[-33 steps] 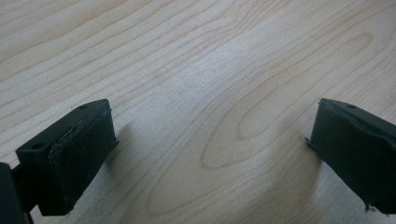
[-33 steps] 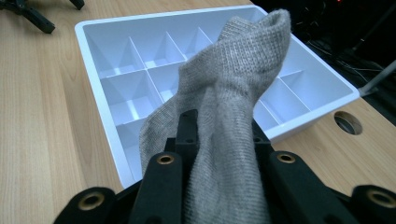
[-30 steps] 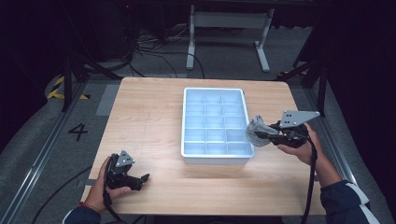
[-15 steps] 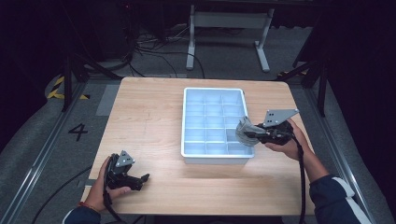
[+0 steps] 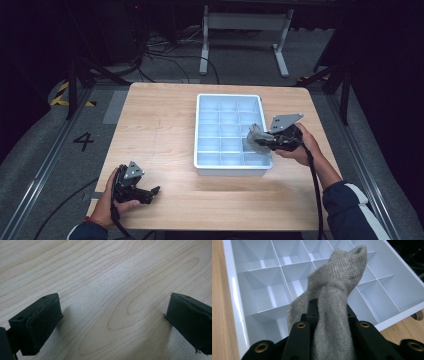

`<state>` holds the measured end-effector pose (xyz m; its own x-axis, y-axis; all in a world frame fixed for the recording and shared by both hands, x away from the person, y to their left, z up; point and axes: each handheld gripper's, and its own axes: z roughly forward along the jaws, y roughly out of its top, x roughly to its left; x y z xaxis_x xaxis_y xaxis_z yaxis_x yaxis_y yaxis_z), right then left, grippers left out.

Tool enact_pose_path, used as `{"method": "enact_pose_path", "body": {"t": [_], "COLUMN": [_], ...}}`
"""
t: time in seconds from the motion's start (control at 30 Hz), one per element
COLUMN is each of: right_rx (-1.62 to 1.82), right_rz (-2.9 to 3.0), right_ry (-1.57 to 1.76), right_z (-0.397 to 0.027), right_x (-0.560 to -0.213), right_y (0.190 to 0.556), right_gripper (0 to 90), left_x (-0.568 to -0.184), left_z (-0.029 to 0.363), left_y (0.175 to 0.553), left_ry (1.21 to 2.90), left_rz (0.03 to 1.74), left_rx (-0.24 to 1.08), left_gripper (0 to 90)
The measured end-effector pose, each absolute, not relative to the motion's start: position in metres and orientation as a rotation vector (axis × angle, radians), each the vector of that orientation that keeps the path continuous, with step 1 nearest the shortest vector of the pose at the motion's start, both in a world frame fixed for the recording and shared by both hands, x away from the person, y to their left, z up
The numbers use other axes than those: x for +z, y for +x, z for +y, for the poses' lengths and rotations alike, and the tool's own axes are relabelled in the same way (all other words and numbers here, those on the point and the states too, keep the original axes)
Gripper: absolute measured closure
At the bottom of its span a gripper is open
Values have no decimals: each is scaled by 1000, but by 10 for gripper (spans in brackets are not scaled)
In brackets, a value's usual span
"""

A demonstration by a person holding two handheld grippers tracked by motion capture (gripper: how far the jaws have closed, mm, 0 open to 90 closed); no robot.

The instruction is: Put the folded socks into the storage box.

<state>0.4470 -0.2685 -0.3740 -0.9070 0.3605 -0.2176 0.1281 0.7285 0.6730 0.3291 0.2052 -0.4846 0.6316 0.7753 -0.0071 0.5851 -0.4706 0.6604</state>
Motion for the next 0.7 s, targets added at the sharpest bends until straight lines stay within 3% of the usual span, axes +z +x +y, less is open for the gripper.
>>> {"method": "enact_pose_path", "body": {"t": [0.7], "right_rx": [678], "right_rz": [2751], "right_ry": [280], "right_z": [-242], "right_x": [-398], "right_y": [469], "right_gripper": [746], "left_x": [-485], "left_z": [205], "left_y": [329], "left_ry": [2220], "left_rz": [1058], "left_rx": [390], "left_gripper": [5]}}
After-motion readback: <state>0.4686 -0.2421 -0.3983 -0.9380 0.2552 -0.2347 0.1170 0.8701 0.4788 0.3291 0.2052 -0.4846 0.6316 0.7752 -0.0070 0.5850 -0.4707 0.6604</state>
